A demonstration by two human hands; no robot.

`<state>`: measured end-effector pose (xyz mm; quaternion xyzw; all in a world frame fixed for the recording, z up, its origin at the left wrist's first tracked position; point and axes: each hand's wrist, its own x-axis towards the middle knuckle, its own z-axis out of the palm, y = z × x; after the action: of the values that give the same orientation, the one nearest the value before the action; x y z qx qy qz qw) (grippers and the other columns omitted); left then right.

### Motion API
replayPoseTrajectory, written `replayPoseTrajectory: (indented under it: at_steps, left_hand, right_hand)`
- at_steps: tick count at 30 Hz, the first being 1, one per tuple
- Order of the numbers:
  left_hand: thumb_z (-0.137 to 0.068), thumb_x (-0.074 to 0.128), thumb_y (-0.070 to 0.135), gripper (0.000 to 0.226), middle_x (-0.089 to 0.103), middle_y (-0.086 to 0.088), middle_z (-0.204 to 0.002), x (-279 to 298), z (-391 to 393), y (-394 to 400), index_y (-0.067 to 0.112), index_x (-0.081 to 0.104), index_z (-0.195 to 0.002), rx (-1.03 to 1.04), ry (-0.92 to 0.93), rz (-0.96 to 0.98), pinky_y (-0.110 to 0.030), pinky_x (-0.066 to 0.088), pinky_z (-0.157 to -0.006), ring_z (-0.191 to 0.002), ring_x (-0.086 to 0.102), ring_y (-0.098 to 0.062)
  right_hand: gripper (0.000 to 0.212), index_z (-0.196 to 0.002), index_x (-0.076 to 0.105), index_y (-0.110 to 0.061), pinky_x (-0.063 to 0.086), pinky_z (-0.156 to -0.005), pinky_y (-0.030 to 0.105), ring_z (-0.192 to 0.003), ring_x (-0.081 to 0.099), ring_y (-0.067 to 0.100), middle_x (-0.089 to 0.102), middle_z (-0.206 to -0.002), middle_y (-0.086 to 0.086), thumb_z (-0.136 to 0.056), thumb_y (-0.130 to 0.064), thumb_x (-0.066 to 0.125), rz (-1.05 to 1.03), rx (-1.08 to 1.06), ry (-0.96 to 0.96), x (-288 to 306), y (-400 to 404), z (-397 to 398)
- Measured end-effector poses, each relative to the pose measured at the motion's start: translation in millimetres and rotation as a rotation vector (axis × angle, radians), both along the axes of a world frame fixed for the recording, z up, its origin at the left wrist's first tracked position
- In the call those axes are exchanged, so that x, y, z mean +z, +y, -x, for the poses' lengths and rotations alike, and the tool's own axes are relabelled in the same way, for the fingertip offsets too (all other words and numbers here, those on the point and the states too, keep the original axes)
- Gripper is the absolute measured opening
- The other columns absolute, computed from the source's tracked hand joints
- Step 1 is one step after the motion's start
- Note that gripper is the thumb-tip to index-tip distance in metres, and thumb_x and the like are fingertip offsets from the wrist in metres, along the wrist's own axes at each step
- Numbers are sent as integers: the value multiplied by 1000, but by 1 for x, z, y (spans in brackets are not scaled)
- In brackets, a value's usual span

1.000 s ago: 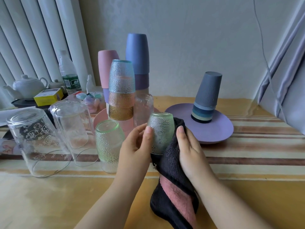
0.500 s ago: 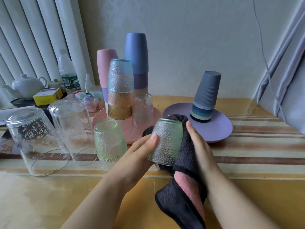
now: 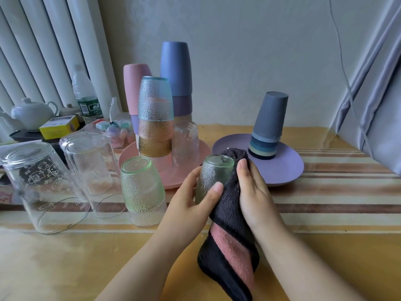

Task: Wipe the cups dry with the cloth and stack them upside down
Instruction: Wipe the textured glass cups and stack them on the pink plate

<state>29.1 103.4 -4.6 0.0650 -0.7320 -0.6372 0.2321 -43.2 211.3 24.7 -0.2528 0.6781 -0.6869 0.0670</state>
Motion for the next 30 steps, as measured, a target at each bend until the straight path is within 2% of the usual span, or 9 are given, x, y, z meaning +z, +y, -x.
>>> replayPoseTrajectory:
  at_steps: [5, 10, 13, 17, 21, 23, 25, 27, 30]
  left_hand:
    - [-91, 62, 40, 38, 69, 10, -121, 5, -3, -7, 27, 57, -126, -84, 15, -124, -18, 49, -91, -116, 61, -6]
    - [-71, 68, 55, 65, 68, -10, -120, 8, -5, -12, 20, 56, -125, -50, 76, -313, -56, 45, -100, -109, 64, -26]
    - [-74, 61, 60, 62, 62, -22, -120, 9, -4, -12, 18, 57, -119, -25, 65, -365, -65, 40, -98, -102, 60, -31]
    - [-90, 46, 60, 48, 71, -5, -113, 8, 0, -8, 26, 61, -119, 25, 50, -293, -41, 57, -80, -104, 68, -23]
    - [-85, 47, 47, 34, 67, -9, -100, 7, 2, -6, 25, 59, -109, 242, 119, -231, -23, 54, -52, -76, 68, -6]
    - [-89, 43, 50, 34, 66, -11, -94, 7, 1, -7, 24, 61, -101, 282, 132, -173, -26, 56, -55, -75, 66, -7]
    - [-90, 38, 61, 47, 70, 0, -102, 5, 0, -6, 27, 62, -111, 235, 84, -64, -32, 56, -74, -93, 67, -8]
    - [-88, 52, 57, 47, 70, 11, -110, 7, -2, -6, 27, 56, -123, 149, 55, -43, -23, 52, -84, -104, 65, -2]
    - [-80, 69, 45, 48, 71, 13, -110, 8, -3, -10, 29, 55, -122, 36, 4, -51, -26, 55, -85, -105, 66, -4]
  right_hand:
    - [22, -86, 49, -43, 28, -67, -12, -75, 42, -38, 54, -76, -47, -98, -32, 35, 28, 42, -40, -1, 0, 2]
    - [20, -88, 48, -43, 28, -74, -12, -84, 42, -35, 46, -92, -42, -98, -32, 35, 34, 80, -87, -6, -2, 5]
    - [15, -91, 44, -47, 24, -73, -14, -93, 41, -27, 41, -93, -44, -97, -37, 35, -2, 87, -76, -6, -3, 3]
    - [22, -91, 56, -43, 28, -75, -10, -91, 45, -32, 55, -87, -47, -97, -37, 36, -5, 84, -2, -8, -2, 2]
    - [23, -99, 58, -36, 32, -80, -4, -98, 50, -22, 61, -97, -36, -96, -38, 35, -9, 77, 87, -11, -5, 1]
    - [29, -110, 56, -32, 34, -88, 2, -107, 51, -14, 61, -108, -26, -93, -41, 35, -13, 82, 147, -14, -7, 0]
    - [35, -119, 54, -25, 34, -94, 7, -113, 49, -9, 59, -115, -20, -94, -41, 35, -25, 75, 214, -16, -9, -1]
    - [36, -123, 51, -23, 34, -97, 8, -115, 48, -9, 58, -120, -18, -94, -39, 36, -33, 79, 234, -18, -10, -1]
    - [38, -120, 54, -24, 34, -93, 4, -112, 50, -11, 59, -116, -18, -91, -41, 36, -19, 59, 197, -16, -8, -1]
